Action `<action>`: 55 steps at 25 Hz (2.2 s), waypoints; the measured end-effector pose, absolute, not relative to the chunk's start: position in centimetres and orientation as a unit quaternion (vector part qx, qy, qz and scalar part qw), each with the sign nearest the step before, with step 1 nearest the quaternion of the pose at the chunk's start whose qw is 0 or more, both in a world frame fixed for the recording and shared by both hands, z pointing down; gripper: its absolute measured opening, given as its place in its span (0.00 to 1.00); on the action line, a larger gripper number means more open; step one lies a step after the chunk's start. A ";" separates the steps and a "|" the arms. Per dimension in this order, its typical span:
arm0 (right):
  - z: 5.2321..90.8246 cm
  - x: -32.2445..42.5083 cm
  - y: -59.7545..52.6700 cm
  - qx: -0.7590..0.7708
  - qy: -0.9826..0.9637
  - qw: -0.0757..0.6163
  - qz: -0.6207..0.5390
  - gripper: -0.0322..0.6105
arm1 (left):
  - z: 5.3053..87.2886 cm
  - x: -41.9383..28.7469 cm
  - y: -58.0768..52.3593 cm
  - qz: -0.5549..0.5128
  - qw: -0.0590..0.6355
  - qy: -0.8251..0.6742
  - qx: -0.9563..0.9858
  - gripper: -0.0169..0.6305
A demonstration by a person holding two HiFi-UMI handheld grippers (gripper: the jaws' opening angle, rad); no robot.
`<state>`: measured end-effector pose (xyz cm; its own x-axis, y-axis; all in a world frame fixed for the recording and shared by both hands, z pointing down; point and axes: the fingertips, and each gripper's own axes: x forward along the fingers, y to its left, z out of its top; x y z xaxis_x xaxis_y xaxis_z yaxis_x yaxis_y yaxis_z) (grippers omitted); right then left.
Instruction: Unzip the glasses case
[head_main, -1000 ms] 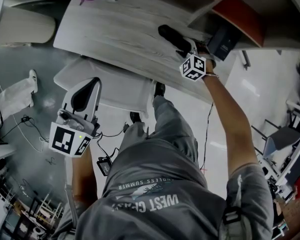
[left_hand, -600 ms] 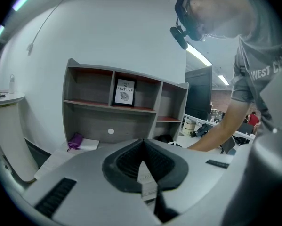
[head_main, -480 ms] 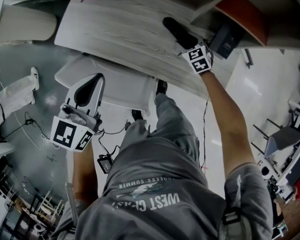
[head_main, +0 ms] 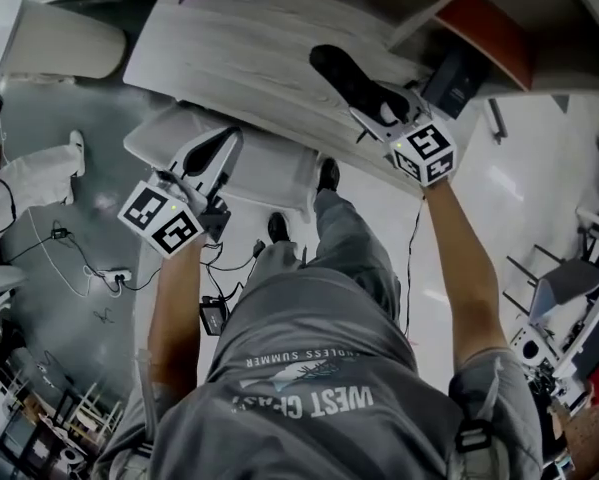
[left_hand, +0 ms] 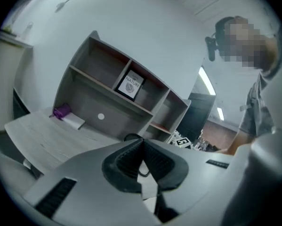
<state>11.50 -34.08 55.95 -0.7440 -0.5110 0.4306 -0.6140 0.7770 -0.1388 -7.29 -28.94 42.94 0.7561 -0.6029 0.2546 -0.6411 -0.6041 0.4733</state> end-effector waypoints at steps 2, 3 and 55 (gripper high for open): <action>53.0 11.4 -31.9 0.284 -0.934 0.165 0.143 0.44 | 43.0 -6.6 -28.7 -0.008 0.318 -0.333 0.888 0.03; 51.5 11.4 -30.7 0.271 -0.939 0.155 0.143 0.44 | 42.9 -6.3 -28.6 -0.031 0.337 -0.324 0.884 0.03; 31.5 1.6 -15.6 0.234 -0.971 0.015 0.042 0.46 | 27.8 -7.0 -20.8 -0.565 0.517 0.115 0.632 0.03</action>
